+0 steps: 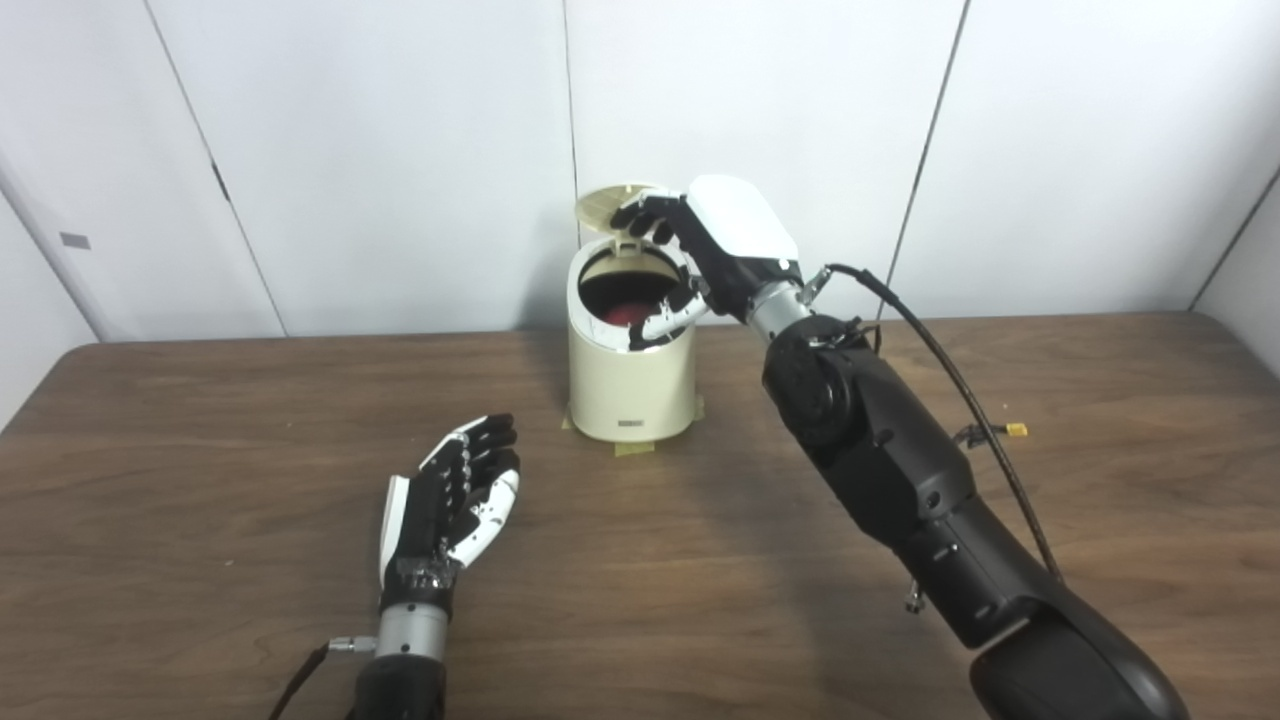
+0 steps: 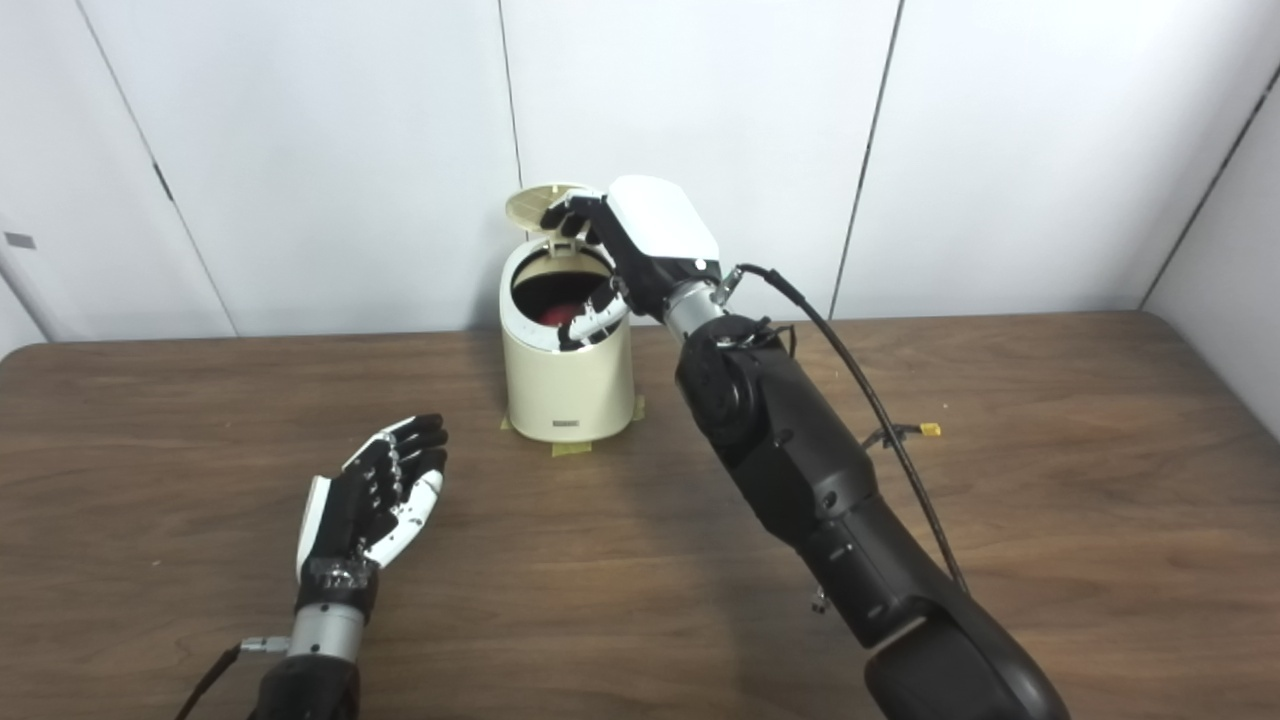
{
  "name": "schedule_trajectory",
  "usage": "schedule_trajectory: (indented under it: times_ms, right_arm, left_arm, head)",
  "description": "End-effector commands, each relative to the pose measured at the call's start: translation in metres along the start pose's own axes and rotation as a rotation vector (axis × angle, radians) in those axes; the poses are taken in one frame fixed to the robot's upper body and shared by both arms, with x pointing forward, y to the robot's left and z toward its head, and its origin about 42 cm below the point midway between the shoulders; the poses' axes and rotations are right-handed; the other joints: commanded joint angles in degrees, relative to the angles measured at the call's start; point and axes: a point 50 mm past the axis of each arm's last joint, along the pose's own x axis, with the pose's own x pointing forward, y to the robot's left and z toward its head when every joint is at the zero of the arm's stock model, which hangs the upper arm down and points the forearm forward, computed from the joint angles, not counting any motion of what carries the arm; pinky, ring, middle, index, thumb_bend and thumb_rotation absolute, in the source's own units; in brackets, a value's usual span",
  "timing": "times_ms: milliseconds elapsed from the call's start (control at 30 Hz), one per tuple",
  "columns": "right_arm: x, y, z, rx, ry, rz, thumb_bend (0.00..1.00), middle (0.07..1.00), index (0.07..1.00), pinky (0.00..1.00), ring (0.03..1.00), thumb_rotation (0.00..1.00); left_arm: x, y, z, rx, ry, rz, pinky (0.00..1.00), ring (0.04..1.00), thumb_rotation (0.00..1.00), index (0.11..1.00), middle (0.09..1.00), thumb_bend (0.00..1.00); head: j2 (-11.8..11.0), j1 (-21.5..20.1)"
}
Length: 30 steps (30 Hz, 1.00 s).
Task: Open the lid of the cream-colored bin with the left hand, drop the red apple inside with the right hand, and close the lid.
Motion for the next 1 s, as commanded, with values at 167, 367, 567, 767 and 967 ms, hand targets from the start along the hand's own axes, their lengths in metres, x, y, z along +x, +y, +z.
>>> schedule_trajectory:
  times_ms: [167, 367, 567, 767, 967]
  right_arm:
    - [0.015, -0.031, 0.014, -0.011, -0.058, -0.098, 0.81, 0.686, 0.687, 0.55, 0.663, 0.11]
    - [0.011, -0.033, 0.013, 0.084, -0.096, -0.142, 0.55, 0.526, 0.527, 0.40, 0.441, 0.00]
    - [0.001, -0.037, 0.009, 0.118, -0.123, -0.211, 0.50, 0.500, 0.517, 0.35, 0.402, 0.00]
    - [-0.021, -0.052, -0.004, 0.216, -0.095, -0.283, 0.50, 0.499, 0.523, 0.33, 0.404, 0.00]
    - [-0.054, -0.063, -0.015, 0.319, -0.073, -0.342, 0.50, 0.490, 0.510, 0.35, 0.415, 0.00]
  left_arm:
    - [-0.006, -0.002, 0.001, 0.025, -0.020, 0.001, 0.75, 0.753, 0.29, 0.765, 0.765, 0.28]
    - [-0.006, -0.002, 0.001, 0.017, -0.019, 0.002, 0.75, 0.750, 0.27, 0.762, 0.761, 0.28]
    - [-0.006, -0.002, -0.001, 0.022, -0.017, -0.001, 0.76, 0.754, 0.30, 0.762, 0.765, 0.30]
    - [-0.004, -0.001, -0.002, 0.014, -0.017, 0.004, 0.74, 0.748, 0.26, 0.760, 0.765, 0.28]
    - [-0.002, 0.001, -0.004, 0.007, -0.016, 0.012, 0.72, 0.739, 0.23, 0.756, 0.760, 0.28]
  head:
    - [0.1, -0.1]
    - [0.1, -0.1]
    - [0.0, -0.5]
    - [-0.2, -0.8]
    - [-0.4, -1.1]
